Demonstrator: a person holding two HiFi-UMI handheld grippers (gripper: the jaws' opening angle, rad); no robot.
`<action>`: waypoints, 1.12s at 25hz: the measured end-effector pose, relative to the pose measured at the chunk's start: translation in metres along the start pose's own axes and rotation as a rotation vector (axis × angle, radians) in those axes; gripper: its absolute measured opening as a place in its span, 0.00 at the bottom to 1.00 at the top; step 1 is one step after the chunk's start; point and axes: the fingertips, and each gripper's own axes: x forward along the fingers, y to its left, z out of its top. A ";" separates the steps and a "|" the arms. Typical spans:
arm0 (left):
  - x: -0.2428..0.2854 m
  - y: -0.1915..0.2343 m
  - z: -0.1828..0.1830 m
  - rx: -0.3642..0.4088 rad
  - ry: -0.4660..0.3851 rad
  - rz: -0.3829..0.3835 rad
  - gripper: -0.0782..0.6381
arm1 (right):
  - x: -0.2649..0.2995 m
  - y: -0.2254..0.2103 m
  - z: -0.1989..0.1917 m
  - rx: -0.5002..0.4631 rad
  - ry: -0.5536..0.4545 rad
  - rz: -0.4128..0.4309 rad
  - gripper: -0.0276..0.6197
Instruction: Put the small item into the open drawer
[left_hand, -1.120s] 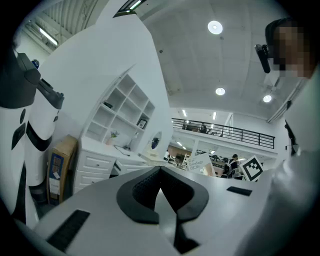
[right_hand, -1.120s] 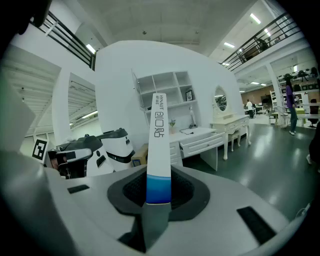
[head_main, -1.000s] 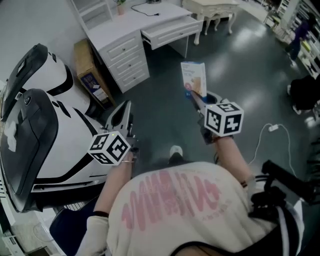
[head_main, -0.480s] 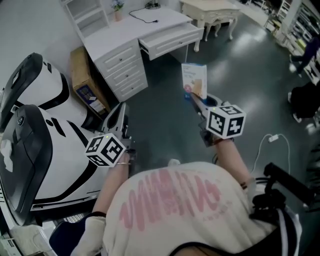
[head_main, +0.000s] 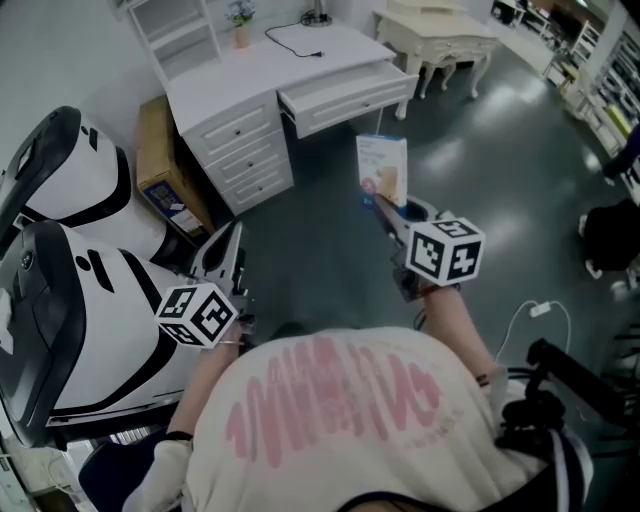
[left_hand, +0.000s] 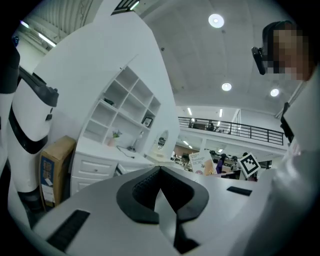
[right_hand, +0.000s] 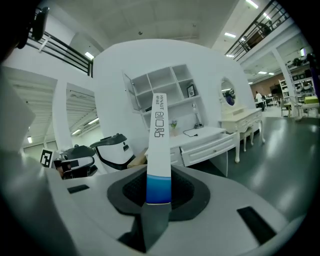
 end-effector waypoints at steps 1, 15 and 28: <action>0.002 0.000 -0.006 -0.004 0.038 -0.008 0.15 | 0.003 -0.002 -0.004 0.021 0.004 0.005 0.18; 0.056 0.015 -0.019 -0.020 0.078 -0.035 0.15 | 0.007 -0.052 -0.045 0.141 0.059 -0.079 0.18; 0.132 0.049 -0.012 -0.060 0.079 -0.069 0.15 | 0.073 -0.081 -0.019 0.103 0.096 -0.073 0.18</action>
